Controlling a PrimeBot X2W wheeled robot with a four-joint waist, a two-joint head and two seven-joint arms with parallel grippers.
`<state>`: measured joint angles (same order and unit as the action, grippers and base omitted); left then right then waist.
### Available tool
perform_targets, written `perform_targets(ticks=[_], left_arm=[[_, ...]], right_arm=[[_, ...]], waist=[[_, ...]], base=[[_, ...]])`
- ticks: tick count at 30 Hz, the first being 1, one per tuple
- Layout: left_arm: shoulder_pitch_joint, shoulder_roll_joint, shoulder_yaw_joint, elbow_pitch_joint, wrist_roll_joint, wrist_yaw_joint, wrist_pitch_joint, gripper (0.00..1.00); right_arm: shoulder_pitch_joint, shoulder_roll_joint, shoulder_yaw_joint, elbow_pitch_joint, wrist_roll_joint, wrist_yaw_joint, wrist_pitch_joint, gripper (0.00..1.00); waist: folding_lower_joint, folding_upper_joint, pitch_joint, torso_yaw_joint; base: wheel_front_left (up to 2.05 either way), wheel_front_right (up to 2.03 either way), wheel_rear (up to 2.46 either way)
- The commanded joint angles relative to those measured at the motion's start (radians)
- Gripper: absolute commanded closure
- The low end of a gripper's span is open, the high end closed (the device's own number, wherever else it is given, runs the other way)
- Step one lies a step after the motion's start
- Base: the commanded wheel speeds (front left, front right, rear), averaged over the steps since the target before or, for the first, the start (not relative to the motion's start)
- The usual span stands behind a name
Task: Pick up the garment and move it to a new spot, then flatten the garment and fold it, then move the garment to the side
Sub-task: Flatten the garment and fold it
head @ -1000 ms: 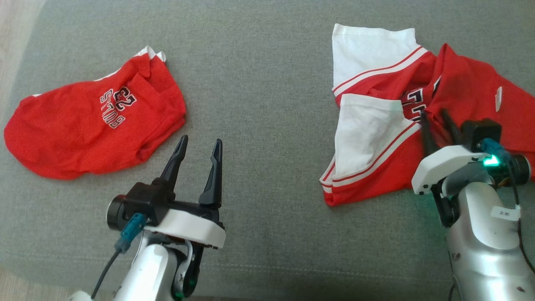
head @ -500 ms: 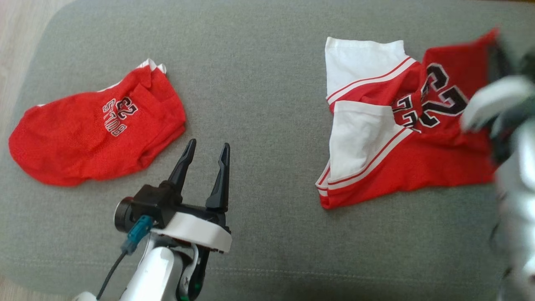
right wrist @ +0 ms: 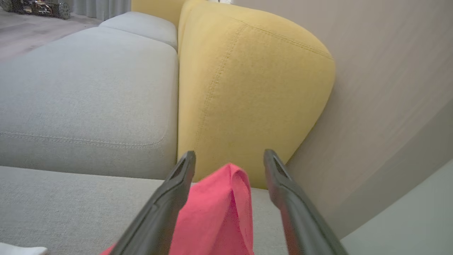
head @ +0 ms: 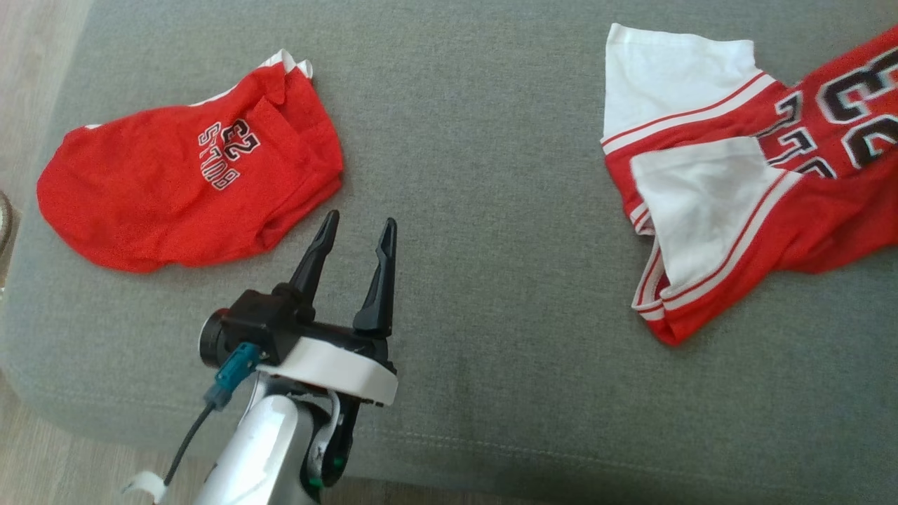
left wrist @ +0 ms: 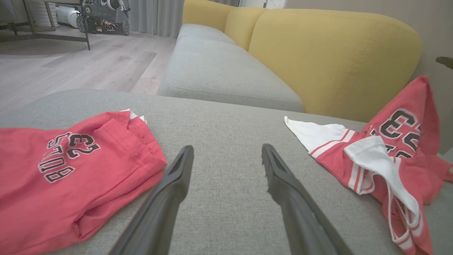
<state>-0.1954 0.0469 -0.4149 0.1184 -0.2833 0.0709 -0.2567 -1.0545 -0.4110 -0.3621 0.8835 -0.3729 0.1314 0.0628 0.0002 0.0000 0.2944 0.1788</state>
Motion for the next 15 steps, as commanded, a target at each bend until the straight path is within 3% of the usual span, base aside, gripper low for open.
perform_targets(ticks=[1,8,15], left_arm=[[-0.025,0.003,0.031,-0.032,-0.001,0.004,-0.005,0.0],[-0.012,0.003,0.054,-0.025,0.013,0.004,-0.005,0.0],[0.019,0.003,0.065,-0.026,0.012,0.009,-0.005,0.0]], right_arm=[[-0.021,0.02,0.008,-0.026,-0.02,-0.001,-0.022,0.0],[0.027,0.126,0.004,0.046,-0.026,-0.001,-0.155,0.0],[0.148,0.25,0.084,0.054,0.094,-0.001,-0.291,0.0]], waist=[[-0.0002,0.0,-0.001,-0.004],[-0.0002,0.0,-0.062,-0.064],[-0.0002,0.0,-0.162,-0.144]], base=[[0.0,0.0,0.0],[0.0,0.0,0.0],[0.0,0.0,0.0]])
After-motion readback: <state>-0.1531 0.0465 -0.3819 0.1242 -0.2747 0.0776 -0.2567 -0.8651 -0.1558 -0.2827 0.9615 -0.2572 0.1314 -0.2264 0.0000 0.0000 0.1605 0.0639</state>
